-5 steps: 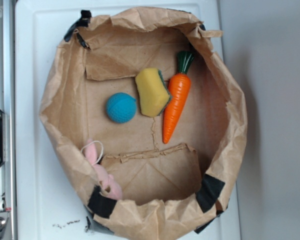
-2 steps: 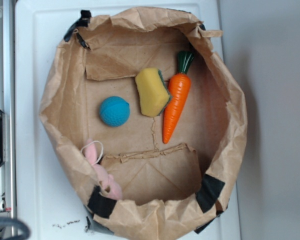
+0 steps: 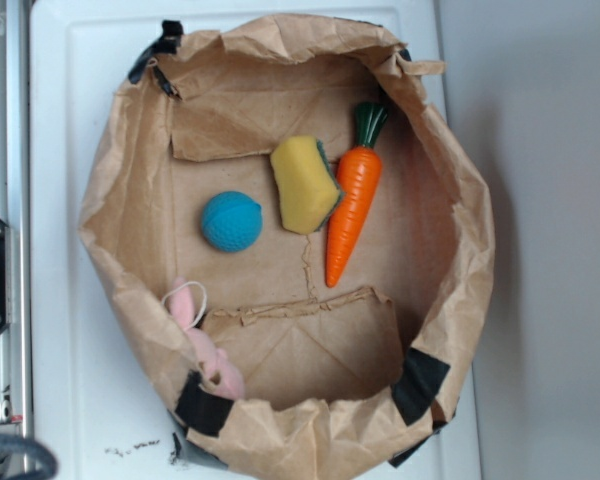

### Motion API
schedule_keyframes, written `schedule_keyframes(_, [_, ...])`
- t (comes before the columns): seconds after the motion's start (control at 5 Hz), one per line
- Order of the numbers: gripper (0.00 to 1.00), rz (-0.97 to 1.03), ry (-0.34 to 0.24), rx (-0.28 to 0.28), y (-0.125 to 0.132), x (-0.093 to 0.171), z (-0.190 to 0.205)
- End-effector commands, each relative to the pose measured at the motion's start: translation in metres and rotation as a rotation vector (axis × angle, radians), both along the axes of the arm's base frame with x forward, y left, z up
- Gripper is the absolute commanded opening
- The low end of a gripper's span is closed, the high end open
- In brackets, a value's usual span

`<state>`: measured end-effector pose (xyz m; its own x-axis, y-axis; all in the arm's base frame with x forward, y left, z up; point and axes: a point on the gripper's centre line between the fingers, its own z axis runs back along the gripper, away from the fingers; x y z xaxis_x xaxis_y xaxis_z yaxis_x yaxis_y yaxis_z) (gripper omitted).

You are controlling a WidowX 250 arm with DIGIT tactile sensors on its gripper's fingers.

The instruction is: Grab the green sponge.

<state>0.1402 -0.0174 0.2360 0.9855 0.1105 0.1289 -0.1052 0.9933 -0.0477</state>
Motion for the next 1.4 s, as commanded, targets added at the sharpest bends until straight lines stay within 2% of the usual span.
schedule_keyframes(0.0, [1.0,0.092,-0.073,-0.007,-0.003,0.036,-0.019])
schedule_keyframes(0.2, [1.0,0.329,-0.149,-0.018,0.006,0.055,-0.04])
schedule_keyframes(0.4, [1.0,0.474,-0.207,0.008,0.025,0.097,-0.073])
schedule_keyframes(0.6, [1.0,0.491,-0.241,0.031,0.038,0.121,-0.088])
schedule_keyframes(1.2, [1.0,0.491,-0.241,0.031,0.038,0.121,-0.088])
